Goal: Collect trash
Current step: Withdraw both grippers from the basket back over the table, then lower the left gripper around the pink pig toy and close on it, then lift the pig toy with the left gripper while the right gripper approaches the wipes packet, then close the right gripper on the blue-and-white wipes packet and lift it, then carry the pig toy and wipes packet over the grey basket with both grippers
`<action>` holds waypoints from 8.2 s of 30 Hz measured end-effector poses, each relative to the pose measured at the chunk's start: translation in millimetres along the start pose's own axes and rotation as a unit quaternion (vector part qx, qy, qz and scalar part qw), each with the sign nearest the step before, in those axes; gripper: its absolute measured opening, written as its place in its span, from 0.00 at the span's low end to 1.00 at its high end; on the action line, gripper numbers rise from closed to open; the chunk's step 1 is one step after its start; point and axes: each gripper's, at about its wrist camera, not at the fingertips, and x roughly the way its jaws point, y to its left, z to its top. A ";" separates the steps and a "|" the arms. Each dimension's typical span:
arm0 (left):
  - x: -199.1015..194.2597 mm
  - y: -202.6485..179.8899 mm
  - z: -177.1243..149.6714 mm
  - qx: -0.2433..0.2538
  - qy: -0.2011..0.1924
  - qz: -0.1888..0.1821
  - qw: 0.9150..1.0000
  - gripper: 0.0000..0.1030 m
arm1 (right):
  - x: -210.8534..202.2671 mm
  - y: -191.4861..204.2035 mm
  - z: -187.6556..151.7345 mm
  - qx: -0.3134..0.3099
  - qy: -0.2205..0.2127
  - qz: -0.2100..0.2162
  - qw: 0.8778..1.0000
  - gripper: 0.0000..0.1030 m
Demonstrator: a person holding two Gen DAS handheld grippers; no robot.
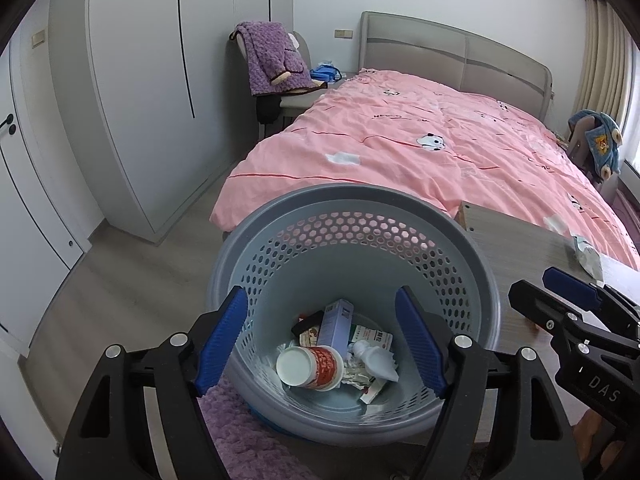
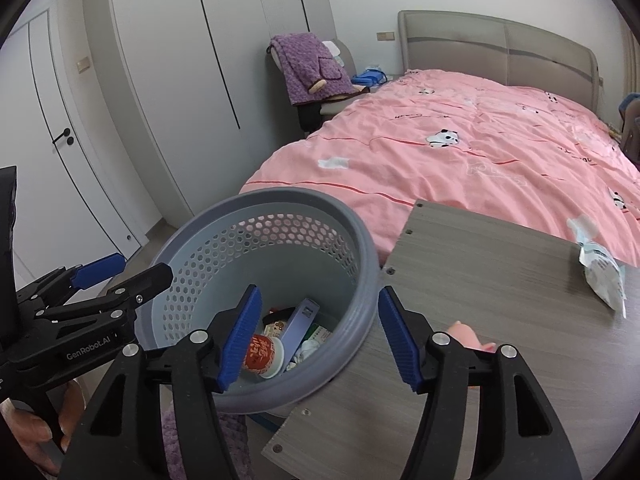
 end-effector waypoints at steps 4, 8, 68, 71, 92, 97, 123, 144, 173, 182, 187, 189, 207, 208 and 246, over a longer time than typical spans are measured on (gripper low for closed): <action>-7.2 -11.4 -1.2 0.015 -0.008 -0.006 1.000 0.71 | -12.4 -14.0 -1.6 0.011 -0.012 -0.011 1.000 0.63; -15.6 -22.3 -1.5 0.026 -0.013 -0.021 0.999 0.71 | -26.2 -28.4 -3.7 0.023 -0.017 -0.028 0.999 0.63; 65.4 -236.8 -33.3 0.159 0.099 -0.103 0.977 0.61 | -100.5 -222.8 -102.9 0.212 -0.032 -0.111 0.970 0.66; 70.1 -235.9 -34.7 0.154 0.107 -0.101 0.977 0.49 | -101.7 -224.7 -103.1 0.215 -0.033 -0.111 0.970 0.66; 35.1 -234.0 -8.1 0.146 0.061 -0.123 0.980 0.37 | -95.1 -253.4 -72.6 0.171 -0.034 -0.121 0.977 0.66; 31.2 -235.3 -2.6 0.144 0.055 -0.124 0.980 0.37 | -87.0 -273.5 -49.9 0.141 -0.023 -0.119 0.983 0.67; 44.8 -231.1 22.9 0.122 0.055 -0.114 0.984 0.37 | -12.7 -308.5 4.9 0.105 0.030 -0.023 0.994 0.83; 37.5 -211.4 31.6 0.095 0.042 -0.115 0.988 0.37 | -9.9 -252.6 -16.4 0.082 0.065 0.027 0.994 0.83; 28.8 -191.3 32.5 0.078 0.036 -0.118 0.989 0.37 | 26.7 -249.9 4.1 0.071 0.090 -0.091 0.989 0.67; 25.9 -182.7 30.2 0.073 0.034 -0.117 0.990 0.37 | 22.6 -235.6 0.5 0.055 0.084 -0.111 0.989 0.47; 22.5 -174.9 28.3 0.069 0.030 -0.116 0.990 0.37 | 1.9 -222.3 -3.0 0.062 0.063 -0.109 0.990 0.47; 19.3 -170.4 27.1 0.068 0.027 -0.114 0.991 0.37 | -7.0 -214.8 -5.7 0.067 0.054 -0.106 0.991 0.47; -1.0 -100.3 3.1 0.039 0.008 -0.077 0.996 0.37 | -48.7 -127.4 -27.3 0.093 0.008 -0.070 0.993 0.47; -1.9 -96.4 2.0 0.037 0.008 -0.075 0.997 0.37 | -49.3 -122.0 -27.5 0.096 0.007 -0.064 0.993 0.47; 49.9 18.4 18.6 -0.008 0.022 -0.010 1.000 0.37 | 46.6 18.7 23.0 -0.021 0.033 0.025 0.999 0.48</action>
